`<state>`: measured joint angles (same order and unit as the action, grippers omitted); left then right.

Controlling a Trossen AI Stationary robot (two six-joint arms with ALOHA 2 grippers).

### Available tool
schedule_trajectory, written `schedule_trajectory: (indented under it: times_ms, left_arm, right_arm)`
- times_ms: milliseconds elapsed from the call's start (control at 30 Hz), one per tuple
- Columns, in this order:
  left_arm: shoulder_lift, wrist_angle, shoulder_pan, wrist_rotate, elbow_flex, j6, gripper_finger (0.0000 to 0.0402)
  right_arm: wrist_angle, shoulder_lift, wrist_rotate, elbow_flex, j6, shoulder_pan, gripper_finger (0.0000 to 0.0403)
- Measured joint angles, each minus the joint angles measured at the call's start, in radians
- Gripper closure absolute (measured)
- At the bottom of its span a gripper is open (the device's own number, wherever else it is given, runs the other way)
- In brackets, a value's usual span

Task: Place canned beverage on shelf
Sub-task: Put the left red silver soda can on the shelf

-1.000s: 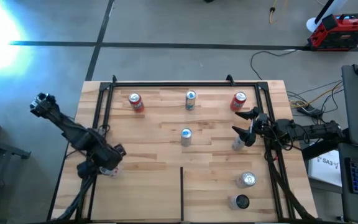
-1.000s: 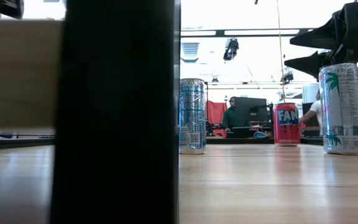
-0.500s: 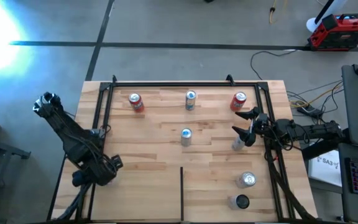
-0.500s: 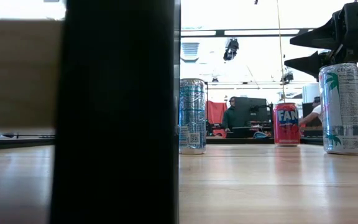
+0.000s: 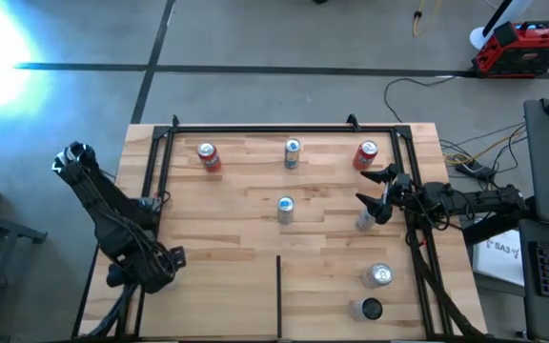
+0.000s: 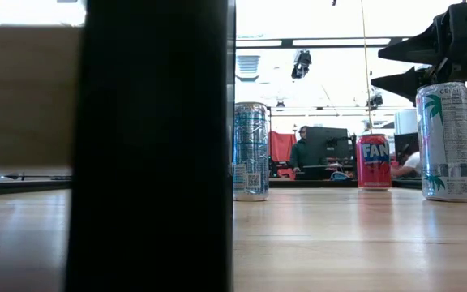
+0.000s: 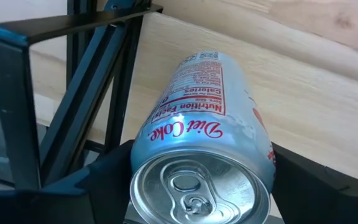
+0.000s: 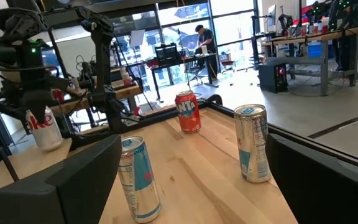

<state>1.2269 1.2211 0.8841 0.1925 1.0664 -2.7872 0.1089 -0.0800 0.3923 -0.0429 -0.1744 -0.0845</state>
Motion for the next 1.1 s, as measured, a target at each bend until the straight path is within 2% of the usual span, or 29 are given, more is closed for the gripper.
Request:
schedule_trajectory:
  times_ms: [300,733,1100]
  left_arm:
    - [0.034,-0.001,0.001,0.064,0.0,0.047,0.01]
    - [0.054,-0.018,0.0,0.077,0.002,0.061,0.0098]
    - [0.056,-0.049,0.001,0.069,-0.001,0.029,0.0062]
  right_arm:
    - [0.0,0.0,0.0,0.0,0.0,0.0,0.0021]
    - [0.0,0.0,0.0,0.0,0.001,0.0,0.0021]
    - [0.0,0.0,0.0,0.0,-0.001,0.0,0.0021]
